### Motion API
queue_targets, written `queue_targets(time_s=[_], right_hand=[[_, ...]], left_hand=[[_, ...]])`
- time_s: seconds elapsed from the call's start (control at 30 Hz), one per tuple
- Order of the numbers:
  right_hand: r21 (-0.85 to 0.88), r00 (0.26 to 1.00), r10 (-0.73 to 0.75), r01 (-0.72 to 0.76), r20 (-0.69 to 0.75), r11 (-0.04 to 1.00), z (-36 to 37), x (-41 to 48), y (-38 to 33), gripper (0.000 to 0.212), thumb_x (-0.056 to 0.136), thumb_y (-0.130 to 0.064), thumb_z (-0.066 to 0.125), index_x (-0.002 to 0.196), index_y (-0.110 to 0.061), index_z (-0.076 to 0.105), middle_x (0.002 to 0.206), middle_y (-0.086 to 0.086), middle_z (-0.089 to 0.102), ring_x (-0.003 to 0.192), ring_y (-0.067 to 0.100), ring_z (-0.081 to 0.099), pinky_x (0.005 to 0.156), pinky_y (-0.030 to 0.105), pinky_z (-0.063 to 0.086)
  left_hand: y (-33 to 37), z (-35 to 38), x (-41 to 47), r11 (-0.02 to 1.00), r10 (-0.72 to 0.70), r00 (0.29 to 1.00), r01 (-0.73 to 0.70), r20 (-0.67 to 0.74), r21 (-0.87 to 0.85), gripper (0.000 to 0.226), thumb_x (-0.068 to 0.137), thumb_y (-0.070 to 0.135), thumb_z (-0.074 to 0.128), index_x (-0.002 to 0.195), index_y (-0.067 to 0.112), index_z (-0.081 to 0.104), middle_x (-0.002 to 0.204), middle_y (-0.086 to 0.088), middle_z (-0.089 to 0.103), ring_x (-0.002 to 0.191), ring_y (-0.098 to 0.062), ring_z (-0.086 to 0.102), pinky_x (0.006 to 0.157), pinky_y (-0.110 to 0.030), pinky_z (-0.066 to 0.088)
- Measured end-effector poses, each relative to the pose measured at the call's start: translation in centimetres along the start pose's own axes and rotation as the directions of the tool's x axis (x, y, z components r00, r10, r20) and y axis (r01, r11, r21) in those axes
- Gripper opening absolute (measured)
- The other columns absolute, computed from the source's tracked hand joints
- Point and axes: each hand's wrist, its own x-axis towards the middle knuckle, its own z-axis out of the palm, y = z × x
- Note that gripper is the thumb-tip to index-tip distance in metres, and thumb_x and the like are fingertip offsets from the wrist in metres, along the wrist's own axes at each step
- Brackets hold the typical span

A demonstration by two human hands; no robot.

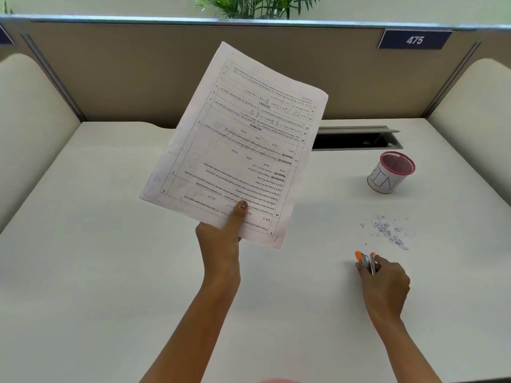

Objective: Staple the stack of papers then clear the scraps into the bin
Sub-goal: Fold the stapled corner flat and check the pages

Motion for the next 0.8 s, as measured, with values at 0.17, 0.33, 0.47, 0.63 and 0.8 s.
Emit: queue_targets(time_s=[0.17, 0.33, 0.47, 0.63, 0.8], right_hand=[[0.011, 1.000, 0.020, -0.020, -0.013, 1.000, 0.7, -0.3, 0.9, 0.031, 0.085, -0.032, 0.068, 0.082, -0.001, 0.068, 0.071, 0.020, 0.053, 0.061, 0.029, 0.042, 0.058, 0.032, 0.036], [0.017, 0.999, -0.012, 0.011, 0.039, 1.000, 0.9, -0.6, 1.1, 0.038, 0.082, -0.024, 0.071, 0.112, -0.002, 0.064, 0.091, 0.023, 0.057, 0.082, 0.038, 0.054, 0.067, 0.037, 0.042], [0.068, 0.997, -0.080, 0.080, -0.002, 0.995, 0.8, -1.6, -0.1, 0.055, 0.076, -0.012, 0.077, 0.124, -0.001, 0.054, 0.112, 0.024, 0.054, 0.099, 0.042, 0.048, 0.080, 0.042, 0.044], [0.444, 0.929, -0.360, 0.360, -0.088, 0.820, -3.0, -3.5, -6.6, 0.043, 0.079, -0.002, 0.072, 0.119, -0.014, 0.058, 0.108, 0.002, 0.060, 0.095, 0.016, 0.060, 0.082, 0.027, 0.051], [0.453, 0.694, -0.687, 0.695, -0.216, 0.559, -7.9, -5.2, -13.2, 0.046, 0.079, -0.018, 0.075, 0.122, -0.013, 0.058, 0.119, 0.002, 0.053, 0.116, 0.018, 0.047, 0.101, 0.023, 0.037]], left_hand=[[0.0, 0.1, -0.1, 1.000, -0.019, 1.000, 0.019, -0.007, -0.011, 0.039, 0.081, 0.002, 0.070, 0.113, 0.022, 0.061, 0.105, 0.009, 0.073, 0.095, -0.007, 0.070, 0.072, -0.018, 0.055], [0.1, 0.2, -0.3, 0.999, -0.035, 0.999, 0.035, -0.006, -0.016, 0.037, 0.081, 0.001, 0.071, 0.108, 0.024, 0.062, 0.102, 0.011, 0.074, 0.095, -0.008, 0.071, 0.072, -0.020, 0.056], [0.3, 0.6, -0.6, 0.998, -0.055, 0.998, 0.055, -0.007, -0.024, 0.040, 0.081, 0.001, 0.071, 0.111, 0.025, 0.061, 0.103, 0.012, 0.074, 0.095, -0.008, 0.071, 0.071, -0.019, 0.056], [0.7, 0.8, -0.9, 0.992, -0.118, 0.993, 0.118, -0.016, 0.042, 0.036, 0.081, 0.001, 0.071, 0.104, 0.028, 0.062, 0.098, 0.012, 0.073, 0.087, -0.007, 0.072, 0.069, -0.022, 0.058], [1.5, 0.7, -1.2, 0.977, -0.188, 0.982, 0.184, 0.031, 0.104, 0.026, 0.083, -0.005, 0.067, 0.098, 0.016, 0.067, 0.087, 0.009, 0.077, 0.082, -0.009, 0.073, 0.064, -0.021, 0.057]])
